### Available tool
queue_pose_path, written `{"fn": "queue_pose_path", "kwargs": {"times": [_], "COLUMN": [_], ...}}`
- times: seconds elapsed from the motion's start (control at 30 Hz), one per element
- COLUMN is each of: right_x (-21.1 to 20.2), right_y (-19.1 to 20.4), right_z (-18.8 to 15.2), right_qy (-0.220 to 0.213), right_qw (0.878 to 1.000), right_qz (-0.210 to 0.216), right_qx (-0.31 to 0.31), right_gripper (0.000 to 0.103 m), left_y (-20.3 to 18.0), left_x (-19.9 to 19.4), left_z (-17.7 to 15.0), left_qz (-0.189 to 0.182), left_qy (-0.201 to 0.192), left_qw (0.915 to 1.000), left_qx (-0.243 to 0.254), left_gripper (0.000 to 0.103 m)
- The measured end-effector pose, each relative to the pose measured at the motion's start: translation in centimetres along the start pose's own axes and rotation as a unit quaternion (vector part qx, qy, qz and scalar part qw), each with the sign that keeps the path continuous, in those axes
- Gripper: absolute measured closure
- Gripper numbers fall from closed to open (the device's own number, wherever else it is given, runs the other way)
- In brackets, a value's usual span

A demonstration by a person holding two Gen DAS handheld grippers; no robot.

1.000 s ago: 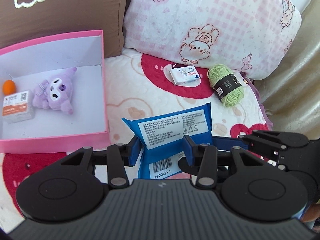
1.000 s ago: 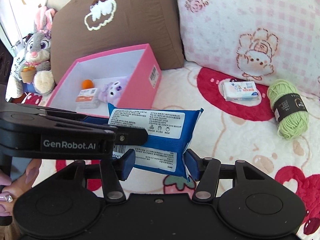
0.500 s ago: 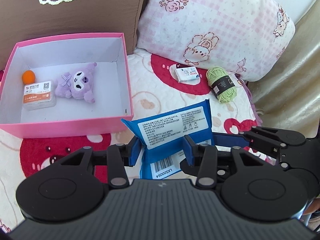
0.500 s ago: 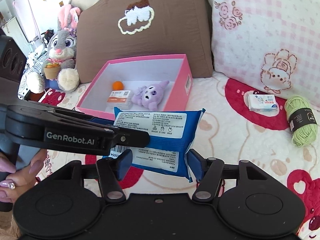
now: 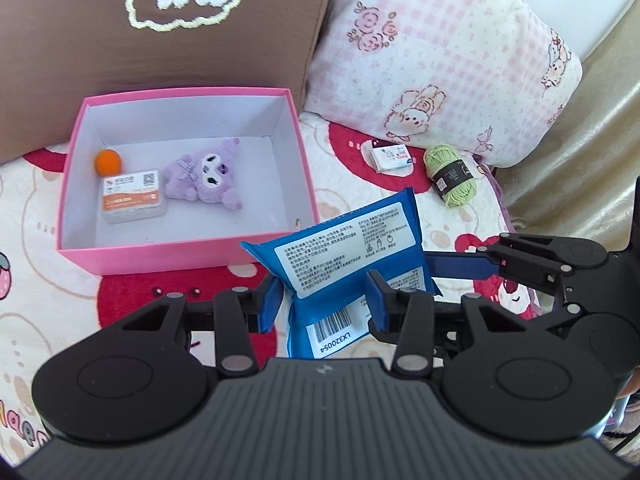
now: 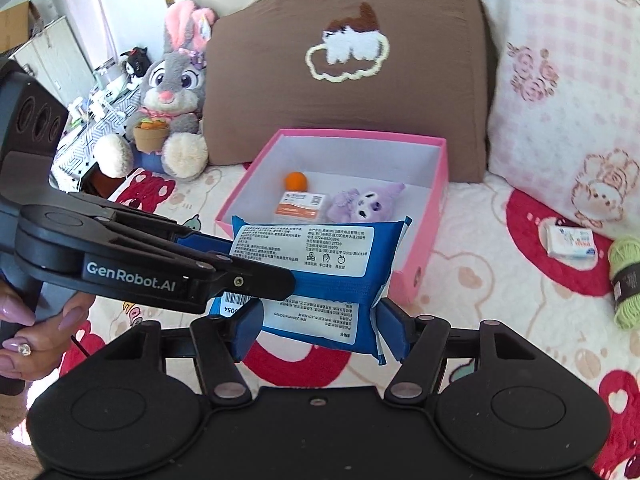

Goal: Organize objects
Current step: 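Lift the held wipes pack with the left tool toward the pink box, then lower the wipes pack into the pink box with the left tool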

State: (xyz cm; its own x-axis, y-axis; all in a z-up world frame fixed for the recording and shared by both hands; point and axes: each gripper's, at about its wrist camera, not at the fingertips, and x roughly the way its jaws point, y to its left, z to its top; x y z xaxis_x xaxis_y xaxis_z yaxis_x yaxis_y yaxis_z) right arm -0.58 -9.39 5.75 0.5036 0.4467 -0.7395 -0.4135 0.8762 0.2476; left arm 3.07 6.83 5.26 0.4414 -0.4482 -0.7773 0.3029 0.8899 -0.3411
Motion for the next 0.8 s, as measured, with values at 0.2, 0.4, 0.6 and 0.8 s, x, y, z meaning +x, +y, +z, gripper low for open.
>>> {"fn": "queue_pose_path", "kwargs": {"times": [0.2, 0.4, 0.6, 0.8], "right_x": [1.5, 3.4, 6.9, 10.9], "right_y": [1.7, 2.7, 2.4, 1.5], "right_z": [2.5, 5.0, 6.7, 7.8], "right_qy": [-0.003, -0.026, -0.031, -0.018], "right_qw": [1.0, 0.999, 0.999, 0.999], "right_qz": [0.012, 0.033, 0.043, 0.041], "right_qx": [-0.013, -0.013, 0.004, 0.015], "right_gripper": [0.035, 0.035, 0.05, 0.059], "left_y": [2.2, 4.7, 7.9, 10.6], "left_x": [-2.3, -3.5, -2.1, 0.8], "left_z": [1.4, 3.1, 4.7, 5.8], "left_qz": [0.018, 0.038, 0.066, 0.081], "left_qy": [-0.018, -0.04, -0.047, -0.044], "left_qw": [0.9997, 0.9985, 0.9963, 0.9946], "left_qx": [0.005, -0.008, -0.028, -0.047], "left_gripper": [0.061, 0.061, 0.063, 0.062]}}
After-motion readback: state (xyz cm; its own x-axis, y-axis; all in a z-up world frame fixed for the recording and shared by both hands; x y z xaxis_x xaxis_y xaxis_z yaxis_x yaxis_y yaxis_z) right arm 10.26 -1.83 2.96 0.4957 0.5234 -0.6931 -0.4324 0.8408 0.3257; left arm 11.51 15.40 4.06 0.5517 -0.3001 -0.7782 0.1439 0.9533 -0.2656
